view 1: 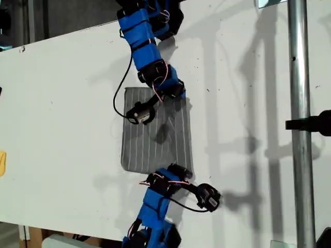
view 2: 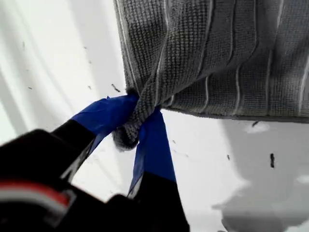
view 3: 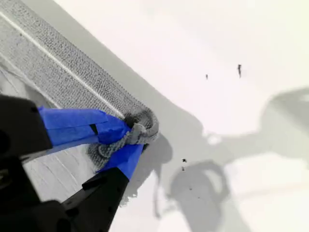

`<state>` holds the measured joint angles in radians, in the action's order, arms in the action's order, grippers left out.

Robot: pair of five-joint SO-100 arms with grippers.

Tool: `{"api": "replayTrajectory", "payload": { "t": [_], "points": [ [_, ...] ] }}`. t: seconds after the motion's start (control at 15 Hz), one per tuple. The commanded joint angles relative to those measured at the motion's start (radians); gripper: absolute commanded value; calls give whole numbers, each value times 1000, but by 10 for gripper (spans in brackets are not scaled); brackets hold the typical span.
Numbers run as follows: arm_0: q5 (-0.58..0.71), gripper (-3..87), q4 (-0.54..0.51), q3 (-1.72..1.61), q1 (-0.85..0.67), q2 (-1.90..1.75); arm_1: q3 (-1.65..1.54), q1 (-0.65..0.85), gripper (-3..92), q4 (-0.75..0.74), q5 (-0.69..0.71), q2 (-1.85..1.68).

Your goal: Grasp corners of a towel and fold twice.

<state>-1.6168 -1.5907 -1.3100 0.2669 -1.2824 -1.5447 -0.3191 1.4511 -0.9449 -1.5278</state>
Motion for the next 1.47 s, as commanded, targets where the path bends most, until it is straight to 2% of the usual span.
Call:
{"api": "replayTrajectory", "payload": {
  "t": [0.0,0.2,0.33,0.67,0.87,1.0,1.13,1.4],
  "points": [
    [-5,-29,-43,49,20,-95,164,-35,-2,46,-25,48],
    [121,-29,-43,-21,-104,-152,104,115,-2,100,8,17],
    [273,-29,-37,-43,-265,-164,15,290,-2,112,97,-58],
    [698,-29,23,25,-739,-55,-14,802,-2,77,503,-112],
    [848,-29,-15,190,-899,20,80,992,-2,101,660,-130],
    [884,-29,-43,255,-925,12,101,1026,-2,95,680,-218],
    [879,-29,-44,238,-916,-3,60,997,-2,72,667,-305],
    [824,-29,-15,109,-813,-12,-199,767,-2,0,436,-308]
  ]
}}
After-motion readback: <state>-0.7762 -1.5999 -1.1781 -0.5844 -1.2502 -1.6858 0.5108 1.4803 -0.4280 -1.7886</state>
